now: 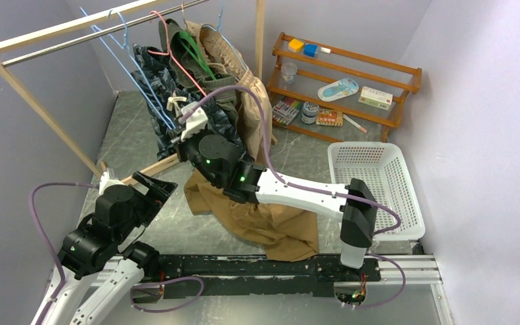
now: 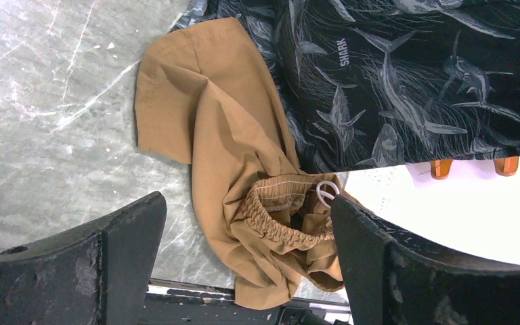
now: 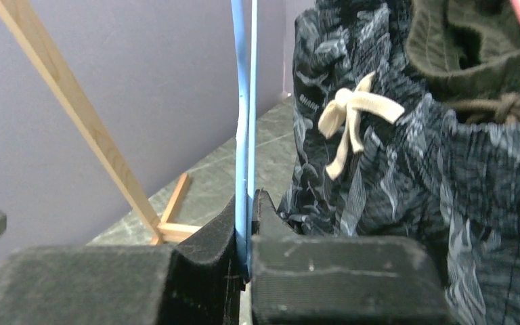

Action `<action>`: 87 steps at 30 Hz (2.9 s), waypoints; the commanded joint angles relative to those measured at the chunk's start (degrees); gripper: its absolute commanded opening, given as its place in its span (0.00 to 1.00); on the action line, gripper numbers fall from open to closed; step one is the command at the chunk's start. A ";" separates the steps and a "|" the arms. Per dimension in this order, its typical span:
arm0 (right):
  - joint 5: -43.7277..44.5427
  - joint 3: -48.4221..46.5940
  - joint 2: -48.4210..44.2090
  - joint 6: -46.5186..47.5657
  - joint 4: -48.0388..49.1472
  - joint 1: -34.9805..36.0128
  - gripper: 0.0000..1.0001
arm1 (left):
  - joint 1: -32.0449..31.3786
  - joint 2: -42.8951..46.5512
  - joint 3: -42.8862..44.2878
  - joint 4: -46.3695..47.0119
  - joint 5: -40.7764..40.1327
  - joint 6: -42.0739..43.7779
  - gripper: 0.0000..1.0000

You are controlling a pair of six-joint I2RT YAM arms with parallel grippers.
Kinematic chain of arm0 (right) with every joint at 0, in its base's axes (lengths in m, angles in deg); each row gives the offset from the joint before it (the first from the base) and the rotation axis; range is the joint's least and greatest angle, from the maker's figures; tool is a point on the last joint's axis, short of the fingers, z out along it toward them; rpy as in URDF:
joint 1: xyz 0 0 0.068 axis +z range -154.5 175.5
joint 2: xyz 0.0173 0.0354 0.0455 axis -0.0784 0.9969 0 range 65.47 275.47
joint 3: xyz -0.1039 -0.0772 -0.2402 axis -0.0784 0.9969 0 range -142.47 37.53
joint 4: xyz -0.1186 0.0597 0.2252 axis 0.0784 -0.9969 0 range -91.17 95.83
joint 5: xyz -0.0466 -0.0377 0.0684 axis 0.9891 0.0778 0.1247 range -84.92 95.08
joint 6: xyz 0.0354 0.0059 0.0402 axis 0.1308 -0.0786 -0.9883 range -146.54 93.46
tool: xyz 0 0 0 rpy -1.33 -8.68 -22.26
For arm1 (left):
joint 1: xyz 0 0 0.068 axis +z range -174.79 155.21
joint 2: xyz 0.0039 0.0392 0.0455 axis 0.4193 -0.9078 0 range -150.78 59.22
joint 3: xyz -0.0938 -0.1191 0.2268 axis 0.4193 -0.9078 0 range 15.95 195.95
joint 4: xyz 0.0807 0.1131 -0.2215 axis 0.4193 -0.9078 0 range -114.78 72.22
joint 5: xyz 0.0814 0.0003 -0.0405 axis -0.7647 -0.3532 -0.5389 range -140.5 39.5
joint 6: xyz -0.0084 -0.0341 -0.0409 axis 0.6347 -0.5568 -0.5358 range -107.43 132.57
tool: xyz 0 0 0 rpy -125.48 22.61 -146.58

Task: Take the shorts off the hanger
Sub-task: Place the hanger on the clothes rod, then adjust the shorts at the center of the board.

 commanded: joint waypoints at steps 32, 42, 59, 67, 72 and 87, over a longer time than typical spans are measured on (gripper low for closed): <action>-2.88 -9.75 8.41 -2.23 -10.42 -1.62 0.36 | 0.02 -0.70 2.62 -1.33 -0.28 -1.18 0.94; -8.59 -1.88 -3.33 -10.52 -18.00 -1.66 0.76 | 0.02 3.10 -1.04 0.00 0.08 -0.61 0.95; 10.66 26.99 -37.00 -35.02 -52.95 -2.43 0.98 | 0.02 -8.60 -8.79 12.50 7.17 6.39 0.97; 2.12 30.95 -37.68 -36.03 -57.25 -8.95 1.00 | 0.03 -13.53 -9.37 16.58 10.97 6.73 0.97; -3.30 27.39 -32.53 -21.97 -52.33 -9.07 1.00 | 0.02 -15.05 -8.99 16.63 12.44 6.54 0.96; -0.20 43.92 -38.06 -53.29 -65.06 -9.16 0.58 | 0.06 -9.66 -11.77 15.78 11.83 5.02 0.95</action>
